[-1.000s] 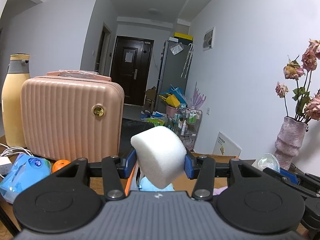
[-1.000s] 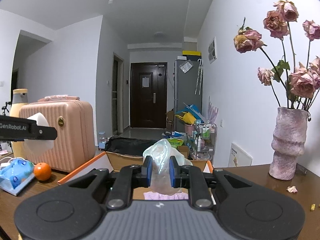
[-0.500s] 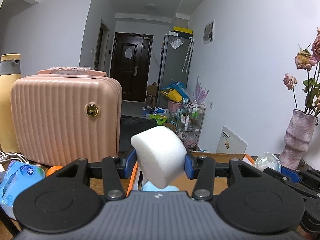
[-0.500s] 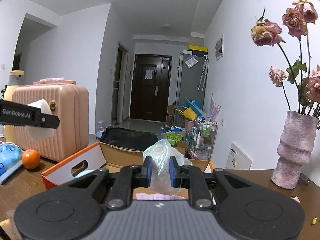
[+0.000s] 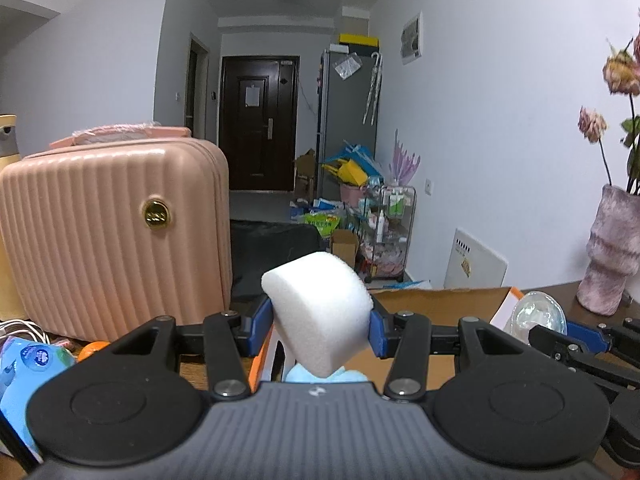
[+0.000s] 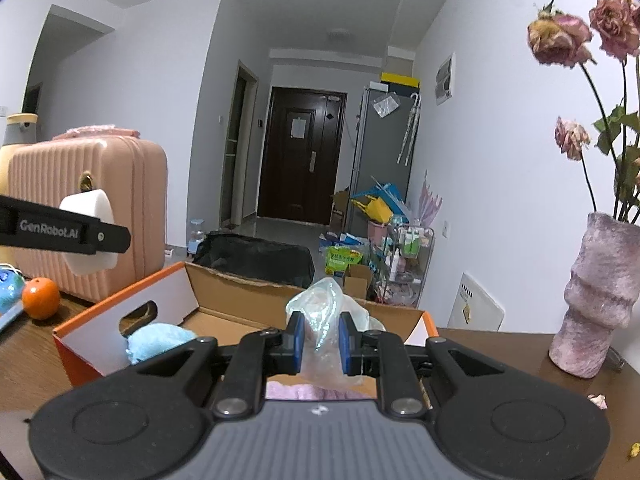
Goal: Organize soft objects
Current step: 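Carry the foam cylinder in the left tool and clear item in the right tool over the box, then open both tools to drop the foam cylinder and clear item into the box, then withdraw both tools from the box back toward the table items, then lower the right tool onto the purple woven cloth and close on it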
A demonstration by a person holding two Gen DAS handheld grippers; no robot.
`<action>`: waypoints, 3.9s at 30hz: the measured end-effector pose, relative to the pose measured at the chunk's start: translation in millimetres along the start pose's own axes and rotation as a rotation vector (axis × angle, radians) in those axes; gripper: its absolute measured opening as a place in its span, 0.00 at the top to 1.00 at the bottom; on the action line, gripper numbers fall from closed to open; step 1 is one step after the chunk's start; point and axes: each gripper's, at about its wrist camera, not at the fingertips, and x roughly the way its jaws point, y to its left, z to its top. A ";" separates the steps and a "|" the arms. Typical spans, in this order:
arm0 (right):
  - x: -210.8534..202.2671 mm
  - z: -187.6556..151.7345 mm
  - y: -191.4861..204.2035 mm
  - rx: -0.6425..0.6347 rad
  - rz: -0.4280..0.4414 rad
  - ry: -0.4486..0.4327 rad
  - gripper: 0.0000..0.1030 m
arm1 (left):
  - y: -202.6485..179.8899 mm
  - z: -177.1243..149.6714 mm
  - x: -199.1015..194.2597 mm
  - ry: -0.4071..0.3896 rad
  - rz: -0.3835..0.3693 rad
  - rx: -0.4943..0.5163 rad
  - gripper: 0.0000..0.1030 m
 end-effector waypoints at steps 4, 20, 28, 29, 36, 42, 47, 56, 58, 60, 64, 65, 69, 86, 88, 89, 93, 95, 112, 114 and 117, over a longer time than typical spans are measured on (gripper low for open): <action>9.5 -3.3 3.2 0.008 -0.002 0.017 0.83 | -4.0 -2.5 13.9 0.031 0.026 0.014 0.52; 13.9 -13.3 5.3 0.042 -0.003 0.016 0.82 | -7.1 -13.3 29.6 0.064 0.039 0.031 0.52; 19.1 -15.2 0.0 0.063 -0.040 0.051 0.30 | -2.9 -12.4 24.4 0.032 0.055 -0.001 0.16; 19.1 -15.3 -1.4 0.072 -0.041 0.052 0.15 | -0.6 -11.3 24.5 0.030 0.057 -0.009 0.07; 21.4 -16.2 -3.5 0.073 -0.054 0.064 0.00 | 6.0 -9.9 25.3 0.030 0.072 -0.048 0.00; 21.4 -15.4 -4.4 0.075 -0.057 0.063 0.00 | 3.1 -10.9 22.2 0.025 0.073 -0.036 0.00; 18.0 -13.5 -6.6 0.082 -0.064 0.059 0.00 | 2.5 -11.7 19.4 0.013 0.087 -0.027 0.00; -1.2 -13.2 -18.5 0.114 -0.060 0.032 0.00 | 4.0 -15.3 -3.4 -0.024 0.108 -0.017 0.00; -8.0 -15.3 -20.3 0.118 -0.062 0.026 0.00 | 4.7 -17.1 -10.9 -0.032 0.110 -0.013 0.00; -15.6 -16.7 -21.9 0.121 -0.062 0.022 0.00 | 5.0 -19.5 -18.5 -0.038 0.110 -0.005 0.00; -34.0 -20.1 -23.7 0.130 -0.061 0.011 0.00 | 4.9 -25.2 -34.9 -0.056 0.116 0.003 0.00; -38.8 -21.2 -24.1 0.131 -0.060 0.008 0.00 | 5.9 -26.7 -38.3 -0.057 0.115 0.001 0.00; -54.4 -26.3 -24.9 0.134 -0.058 0.005 0.00 | 7.0 -33.3 -53.4 -0.053 0.113 -0.001 0.00; -121.9 -51.2 -12.4 0.129 -0.046 0.001 0.00 | 19.9 -60.3 -120.9 -0.049 0.100 -0.018 0.00; -131.1 -53.7 -9.5 0.126 -0.041 -0.003 0.00 | 21.2 -63.4 -128.8 -0.049 0.099 -0.016 0.00; -136.2 -55.0 -7.8 0.123 -0.038 -0.006 0.00 | 21.4 -65.0 -132.3 -0.048 0.101 -0.015 0.00; -153.8 -60.2 -0.4 0.107 -0.032 -0.016 0.00 | 24.6 -70.4 -148.4 -0.046 0.101 -0.018 0.00; -161.9 -62.8 2.6 0.107 -0.026 -0.017 0.00 | 26.7 -74.8 -155.3 -0.042 0.100 -0.019 0.00; -215.7 -93.6 21.1 0.127 0.024 0.006 0.00 | 41.9 -117.8 -221.6 0.004 0.093 -0.016 0.00; -219.0 -96.5 25.3 0.115 0.025 0.011 0.00 | 43.1 -122.7 -228.7 0.013 0.090 -0.012 0.00; -224.6 -100.6 29.7 0.105 0.033 0.017 0.00 | 44.3 -130.5 -240.0 0.024 0.086 -0.006 0.00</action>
